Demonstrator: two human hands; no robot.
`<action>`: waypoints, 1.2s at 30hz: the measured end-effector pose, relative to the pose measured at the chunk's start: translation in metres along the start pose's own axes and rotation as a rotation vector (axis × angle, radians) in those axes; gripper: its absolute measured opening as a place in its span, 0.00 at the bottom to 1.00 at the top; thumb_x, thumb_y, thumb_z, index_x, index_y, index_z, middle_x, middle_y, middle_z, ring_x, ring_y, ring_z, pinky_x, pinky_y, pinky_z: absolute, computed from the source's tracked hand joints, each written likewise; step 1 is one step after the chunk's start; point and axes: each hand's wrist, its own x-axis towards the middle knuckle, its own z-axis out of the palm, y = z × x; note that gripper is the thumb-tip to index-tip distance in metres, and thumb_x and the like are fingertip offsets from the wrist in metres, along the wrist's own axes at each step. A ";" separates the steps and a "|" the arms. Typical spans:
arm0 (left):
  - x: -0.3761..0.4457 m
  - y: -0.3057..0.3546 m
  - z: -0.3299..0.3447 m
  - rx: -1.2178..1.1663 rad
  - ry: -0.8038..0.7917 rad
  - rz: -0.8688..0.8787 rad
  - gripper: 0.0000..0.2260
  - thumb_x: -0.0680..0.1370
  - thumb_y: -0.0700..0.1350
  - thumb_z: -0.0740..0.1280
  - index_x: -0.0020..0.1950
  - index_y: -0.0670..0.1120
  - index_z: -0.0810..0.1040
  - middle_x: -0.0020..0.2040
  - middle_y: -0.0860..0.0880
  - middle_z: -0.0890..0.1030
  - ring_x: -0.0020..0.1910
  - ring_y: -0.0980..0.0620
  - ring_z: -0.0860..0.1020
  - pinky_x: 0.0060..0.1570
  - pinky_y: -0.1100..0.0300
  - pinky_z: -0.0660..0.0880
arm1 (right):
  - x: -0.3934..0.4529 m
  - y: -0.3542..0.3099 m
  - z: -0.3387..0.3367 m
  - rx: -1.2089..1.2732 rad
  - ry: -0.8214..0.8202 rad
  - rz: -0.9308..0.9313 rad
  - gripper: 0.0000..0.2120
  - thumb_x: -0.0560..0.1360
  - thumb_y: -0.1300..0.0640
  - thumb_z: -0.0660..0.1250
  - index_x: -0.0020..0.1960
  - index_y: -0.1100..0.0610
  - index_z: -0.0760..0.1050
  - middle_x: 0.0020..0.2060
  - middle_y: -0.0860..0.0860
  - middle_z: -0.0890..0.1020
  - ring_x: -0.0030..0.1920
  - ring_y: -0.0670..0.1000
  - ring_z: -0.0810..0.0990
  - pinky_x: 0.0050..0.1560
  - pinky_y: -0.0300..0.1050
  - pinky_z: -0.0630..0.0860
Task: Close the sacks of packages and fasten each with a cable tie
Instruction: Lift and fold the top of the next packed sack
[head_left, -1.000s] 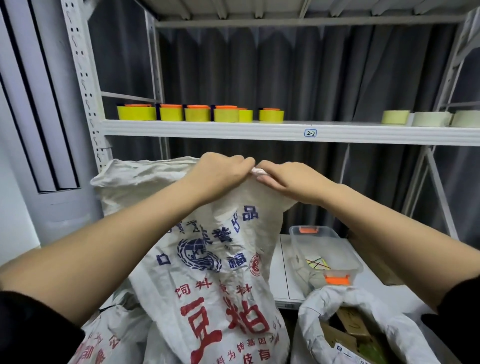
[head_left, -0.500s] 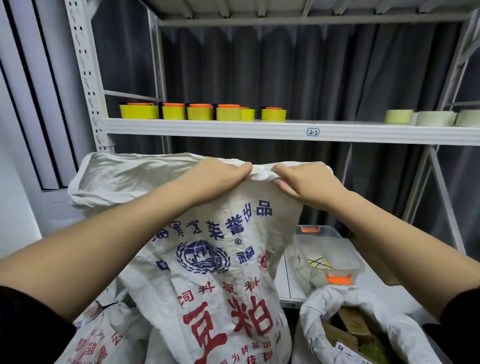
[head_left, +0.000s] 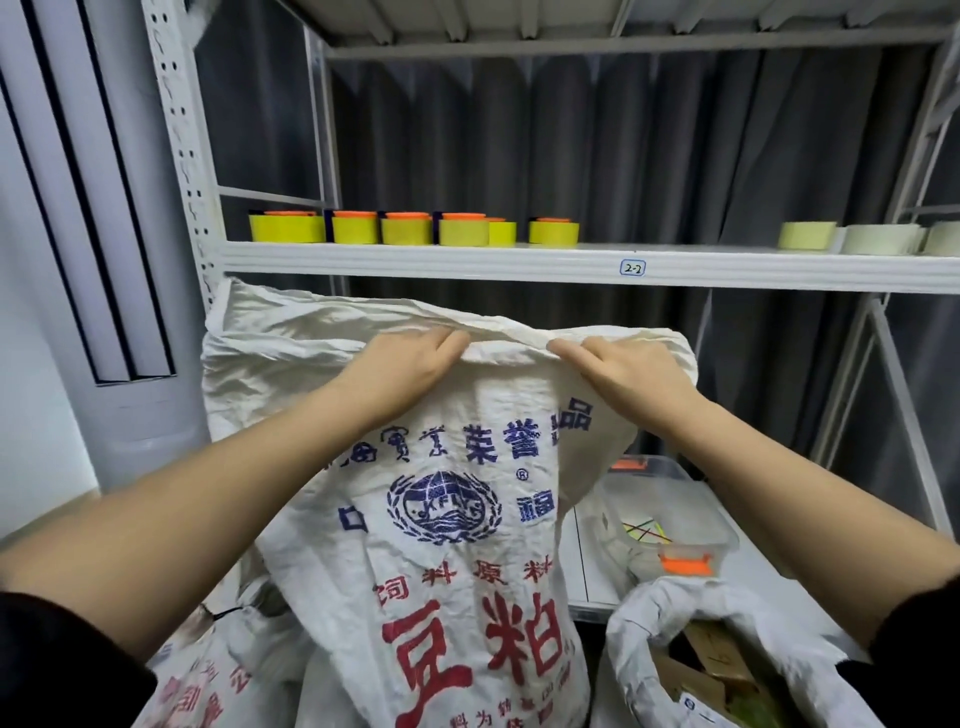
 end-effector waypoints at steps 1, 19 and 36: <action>-0.002 -0.004 -0.001 0.033 -0.004 -0.011 0.21 0.62 0.27 0.70 0.51 0.39 0.70 0.39 0.40 0.78 0.22 0.48 0.68 0.19 0.62 0.60 | -0.001 0.001 0.001 0.000 0.025 -0.020 0.32 0.62 0.71 0.73 0.62 0.57 0.68 0.33 0.55 0.75 0.21 0.56 0.70 0.24 0.38 0.55; 0.006 -0.004 -0.006 -0.039 0.259 0.196 0.03 0.73 0.36 0.68 0.45 0.43 0.76 0.35 0.47 0.75 0.27 0.48 0.73 0.18 0.61 0.65 | 0.028 -0.016 -0.013 0.574 -0.297 0.186 0.26 0.78 0.35 0.48 0.64 0.48 0.72 0.55 0.48 0.80 0.54 0.52 0.78 0.51 0.50 0.73; -0.005 0.010 0.000 -0.054 -0.030 0.126 0.07 0.77 0.43 0.66 0.49 0.45 0.69 0.39 0.50 0.75 0.25 0.49 0.70 0.21 0.63 0.54 | 0.034 -0.036 -0.013 0.514 -0.349 0.143 0.28 0.76 0.31 0.48 0.63 0.46 0.72 0.56 0.48 0.81 0.53 0.51 0.79 0.47 0.46 0.73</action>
